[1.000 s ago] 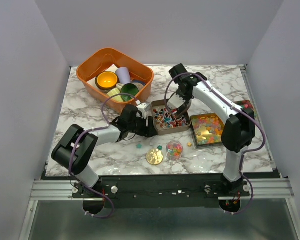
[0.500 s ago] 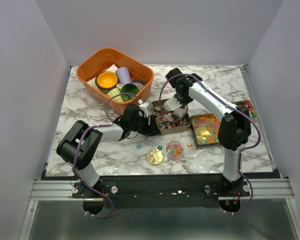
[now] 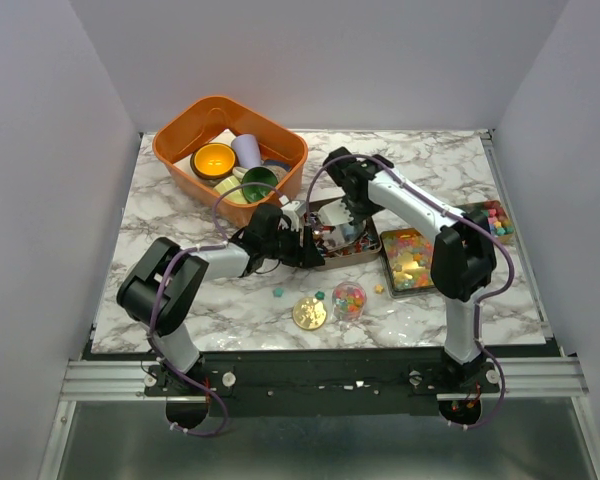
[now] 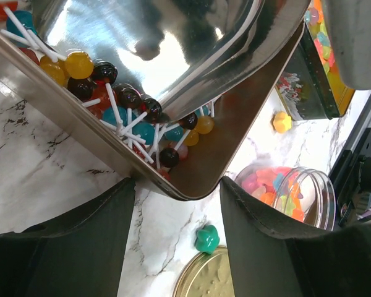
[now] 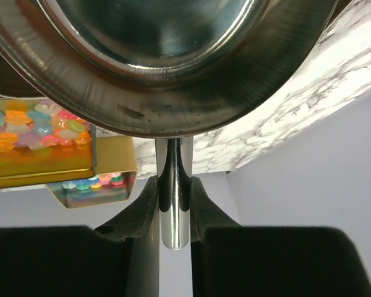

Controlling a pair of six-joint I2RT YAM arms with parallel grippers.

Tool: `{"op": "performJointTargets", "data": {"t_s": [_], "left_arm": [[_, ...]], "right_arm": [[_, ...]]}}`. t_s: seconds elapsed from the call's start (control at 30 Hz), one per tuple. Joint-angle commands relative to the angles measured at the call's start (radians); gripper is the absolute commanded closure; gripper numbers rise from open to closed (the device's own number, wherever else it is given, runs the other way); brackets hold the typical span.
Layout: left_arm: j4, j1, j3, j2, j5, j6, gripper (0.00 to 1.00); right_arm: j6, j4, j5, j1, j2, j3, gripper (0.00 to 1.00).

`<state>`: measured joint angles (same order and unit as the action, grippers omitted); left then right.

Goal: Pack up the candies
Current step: Scoop the fake candies from the storage box.

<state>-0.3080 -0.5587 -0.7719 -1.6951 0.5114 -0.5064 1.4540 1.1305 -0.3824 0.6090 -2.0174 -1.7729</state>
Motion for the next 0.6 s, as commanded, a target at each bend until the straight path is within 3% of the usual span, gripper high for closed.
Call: {"op": "performJointTargets", "data": {"t_s": [0.0,0.2,0.57], "left_arm": [[-0.034,-0.004,-0.036,-0.020,0.004,0.003,0.36],[-0.028,0.000,-0.053,-0.018,0.006,0.020,0.36],[0.041,0.054,-0.030,0.083,0.035,0.066,0.34]], "right_arm": [[-0.110,0.019,0.165,0.041,-0.023,0.036,0.99],[-0.251,0.041,0.234,0.052,-0.041,0.000,0.99],[-0.280,0.000,0.214,0.051,0.045,0.081,0.99]]}}
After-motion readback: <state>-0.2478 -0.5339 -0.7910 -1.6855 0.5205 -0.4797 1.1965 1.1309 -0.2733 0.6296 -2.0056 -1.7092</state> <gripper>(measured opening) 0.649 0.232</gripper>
